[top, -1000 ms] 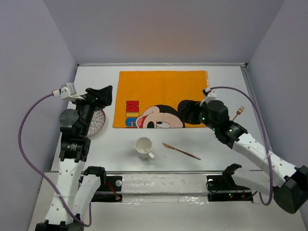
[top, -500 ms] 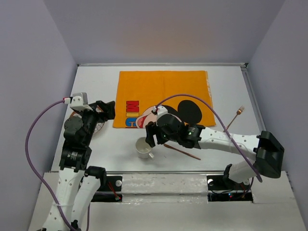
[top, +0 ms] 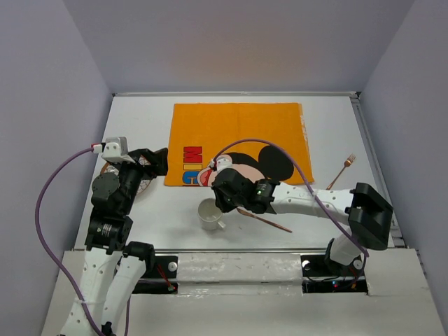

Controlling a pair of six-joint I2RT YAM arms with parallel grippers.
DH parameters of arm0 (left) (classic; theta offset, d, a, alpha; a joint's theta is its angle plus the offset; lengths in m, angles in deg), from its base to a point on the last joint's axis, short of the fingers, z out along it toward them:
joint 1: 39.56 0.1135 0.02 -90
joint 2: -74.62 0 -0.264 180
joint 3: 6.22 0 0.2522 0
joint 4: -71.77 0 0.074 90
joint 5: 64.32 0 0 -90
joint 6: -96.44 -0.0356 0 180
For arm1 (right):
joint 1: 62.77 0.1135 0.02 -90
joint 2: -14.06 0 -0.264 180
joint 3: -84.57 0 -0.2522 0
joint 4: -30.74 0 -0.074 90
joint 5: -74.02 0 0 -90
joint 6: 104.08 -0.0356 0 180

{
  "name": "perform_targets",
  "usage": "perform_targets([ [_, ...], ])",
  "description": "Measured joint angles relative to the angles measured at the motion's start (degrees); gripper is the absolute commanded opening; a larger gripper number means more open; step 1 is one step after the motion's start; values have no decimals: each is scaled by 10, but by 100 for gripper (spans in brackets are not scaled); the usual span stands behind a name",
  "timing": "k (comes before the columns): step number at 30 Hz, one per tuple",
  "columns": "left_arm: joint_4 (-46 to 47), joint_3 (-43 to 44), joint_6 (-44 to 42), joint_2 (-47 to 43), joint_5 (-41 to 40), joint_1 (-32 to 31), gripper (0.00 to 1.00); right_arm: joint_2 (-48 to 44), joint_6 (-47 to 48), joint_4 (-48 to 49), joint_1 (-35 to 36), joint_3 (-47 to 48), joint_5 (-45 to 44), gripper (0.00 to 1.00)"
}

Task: Set the dinner table for one person

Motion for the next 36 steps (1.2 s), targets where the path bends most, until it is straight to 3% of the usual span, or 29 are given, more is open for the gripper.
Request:
perform_targets([
  [12,0,0,0,0,-2,-11,99,3,60,-76,-9,73,-65,0],
  [22,0,0,0,0,-2,-20,99,-19,126,-58,-195,220,-88,0],
  [28,0,0,-1,0,-4,-28,99,50,145,-52,-281,297,-75,0],
  [36,0,0,-3,2,-9,-39,99,158,147,-61,-332,353,-28,0],
])
